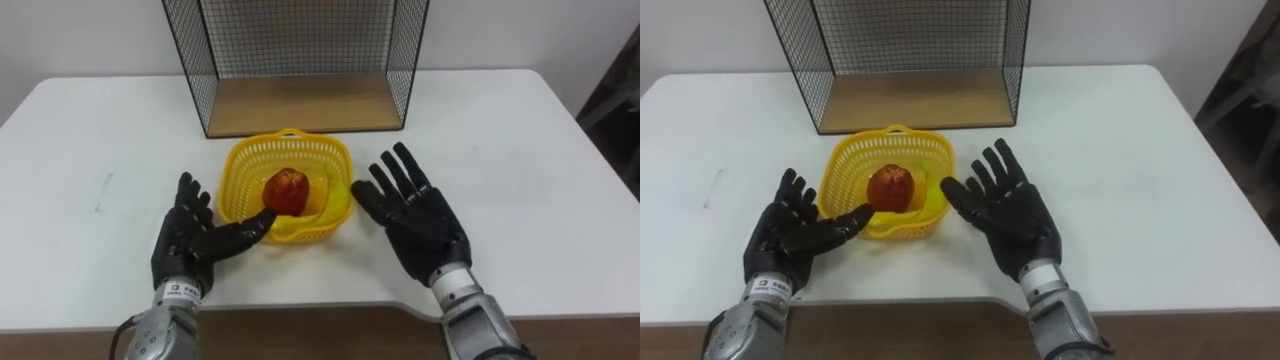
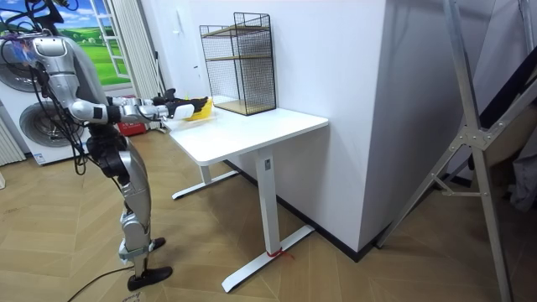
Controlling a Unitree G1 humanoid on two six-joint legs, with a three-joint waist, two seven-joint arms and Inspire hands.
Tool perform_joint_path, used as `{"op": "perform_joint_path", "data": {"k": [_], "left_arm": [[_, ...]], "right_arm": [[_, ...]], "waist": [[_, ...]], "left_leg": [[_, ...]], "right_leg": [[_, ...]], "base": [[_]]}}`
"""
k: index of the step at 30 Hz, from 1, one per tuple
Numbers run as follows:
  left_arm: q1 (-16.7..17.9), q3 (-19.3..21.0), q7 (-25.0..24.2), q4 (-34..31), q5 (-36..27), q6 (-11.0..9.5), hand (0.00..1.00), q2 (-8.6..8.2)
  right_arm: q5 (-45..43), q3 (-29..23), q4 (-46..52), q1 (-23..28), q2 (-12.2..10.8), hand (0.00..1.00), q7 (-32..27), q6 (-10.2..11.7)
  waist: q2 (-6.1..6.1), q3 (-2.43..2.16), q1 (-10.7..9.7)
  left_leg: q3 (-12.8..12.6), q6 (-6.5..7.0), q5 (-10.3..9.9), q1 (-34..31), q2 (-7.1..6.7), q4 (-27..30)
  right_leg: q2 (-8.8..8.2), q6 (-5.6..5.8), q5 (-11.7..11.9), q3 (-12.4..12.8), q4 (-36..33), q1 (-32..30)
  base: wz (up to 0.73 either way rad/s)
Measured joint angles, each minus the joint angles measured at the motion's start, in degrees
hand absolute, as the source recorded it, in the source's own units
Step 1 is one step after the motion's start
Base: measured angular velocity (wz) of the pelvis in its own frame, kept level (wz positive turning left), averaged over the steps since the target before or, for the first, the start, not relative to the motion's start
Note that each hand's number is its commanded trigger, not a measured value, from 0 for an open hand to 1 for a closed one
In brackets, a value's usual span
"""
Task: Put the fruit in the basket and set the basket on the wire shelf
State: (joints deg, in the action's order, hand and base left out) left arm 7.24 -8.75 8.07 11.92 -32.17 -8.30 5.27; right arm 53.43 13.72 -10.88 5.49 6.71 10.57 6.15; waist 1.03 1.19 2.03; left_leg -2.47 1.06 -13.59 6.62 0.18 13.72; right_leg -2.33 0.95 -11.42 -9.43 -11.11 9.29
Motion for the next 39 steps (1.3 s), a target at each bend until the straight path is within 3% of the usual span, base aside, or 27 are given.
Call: {"op": "perform_joint_path", "data": {"k": [16, 39], "left_arm": [[-0.1, -1.5, -0.2, 0.1, 0.2, 0.0, 0.00, -0.04], [-3.6, -3.5, -3.3, 0.0, 0.9, 0.8, 0.00, -0.67]], "right_arm": [[-5.4, 0.8, -4.5, -0.5, 0.1, 0.00, 1.0, 0.0], [-6.7, 2.2, -8.7, -1.9, -0.6, 0.00, 2.3, 0.1]], "waist": [[-0.28, 0.16, -0.3], [-0.07, 0.06, -0.8]], "left_leg": [[-0.1, 0.00, 0.0, -0.2, 0.01, 0.0], [-0.1, -0.01, 0.0, -0.2, 0.03, -0.1]], "right_leg": [[-0.06, -0.02, 0.0, -0.1, -0.6, -0.3], [0.02, -0.03, 0.0, 0.0, -0.5, -0.3]], "base": [[0.00], [0.00]]}}
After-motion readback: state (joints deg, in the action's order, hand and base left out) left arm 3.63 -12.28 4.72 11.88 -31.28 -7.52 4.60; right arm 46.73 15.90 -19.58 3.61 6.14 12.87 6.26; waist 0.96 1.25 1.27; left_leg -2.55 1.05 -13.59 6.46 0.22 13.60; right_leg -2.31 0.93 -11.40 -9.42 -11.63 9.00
